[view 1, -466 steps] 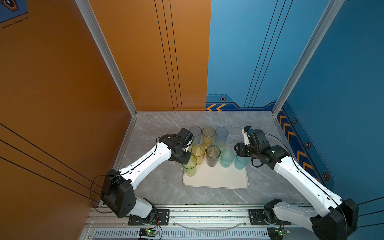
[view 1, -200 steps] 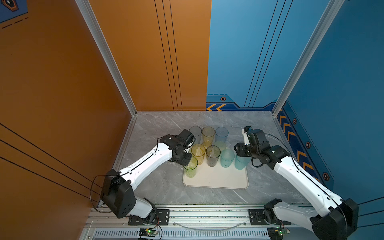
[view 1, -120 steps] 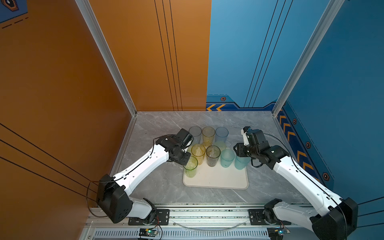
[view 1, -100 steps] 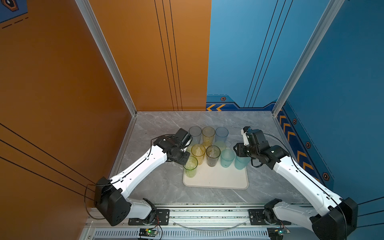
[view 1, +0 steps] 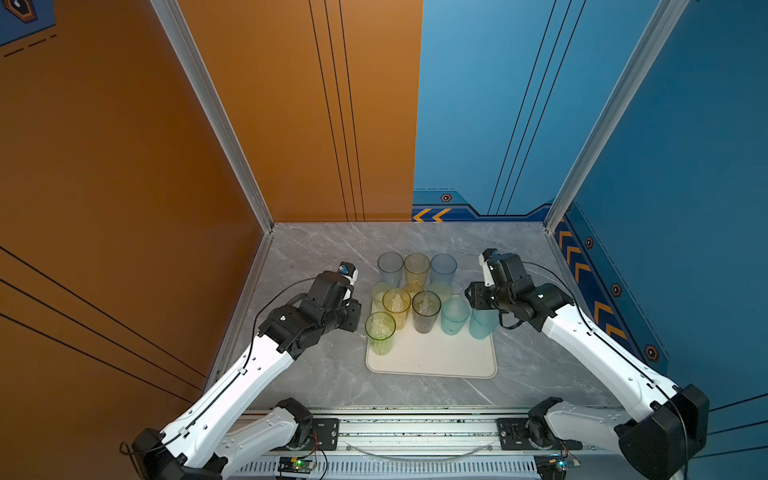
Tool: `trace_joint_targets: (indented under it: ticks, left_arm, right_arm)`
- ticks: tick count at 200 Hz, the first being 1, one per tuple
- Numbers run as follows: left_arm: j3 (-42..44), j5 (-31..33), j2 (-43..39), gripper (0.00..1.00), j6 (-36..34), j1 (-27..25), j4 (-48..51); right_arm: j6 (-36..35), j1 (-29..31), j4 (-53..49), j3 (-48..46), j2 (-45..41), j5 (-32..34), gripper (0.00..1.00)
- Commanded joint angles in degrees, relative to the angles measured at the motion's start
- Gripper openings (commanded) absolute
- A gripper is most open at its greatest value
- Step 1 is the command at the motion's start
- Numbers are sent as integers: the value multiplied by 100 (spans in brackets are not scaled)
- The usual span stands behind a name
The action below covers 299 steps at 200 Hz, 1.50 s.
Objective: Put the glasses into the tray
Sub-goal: 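Open the left gripper and raise it while the right gripper draws back, then move the right gripper to the tall light blue cup beside the tray's far edge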
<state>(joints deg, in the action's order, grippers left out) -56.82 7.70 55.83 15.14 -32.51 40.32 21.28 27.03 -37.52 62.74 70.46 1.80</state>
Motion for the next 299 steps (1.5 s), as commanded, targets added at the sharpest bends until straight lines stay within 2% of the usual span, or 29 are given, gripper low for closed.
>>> trace_joint_targets:
  ticks: [1,46,96,134,188,221,299]
  left_arm:
    - [190,156,-99,28,156,61,-999]
    - [651,545,-340,26,323,58,-1691]
    - [935,1203,-863,27,297,37,-1710]
    - [1147,1288,-1018,27,323,2,-1676]
    - [1162,1303,-724,27,245,8,-1736]
    - [1204,1300,-694,28,244,15,-1781]
    - [1243,1185,-729,29,262,69,-1840]
  right_arm:
    - [-140,21,-282,449,178,264,49]
    - [-458,-43,-484,1263,684,362,49]
    - [-695,-442,-604,2000,1426,57,49]
    - [-695,-679,-756,2540,2070,-3,48]
    - [-695,-925,-920,3105,2724,-237,42]
    - [-762,-927,-1156,3570,3233,-561,39]
    - [-862,-853,-1392,3989,3847,-508,35]
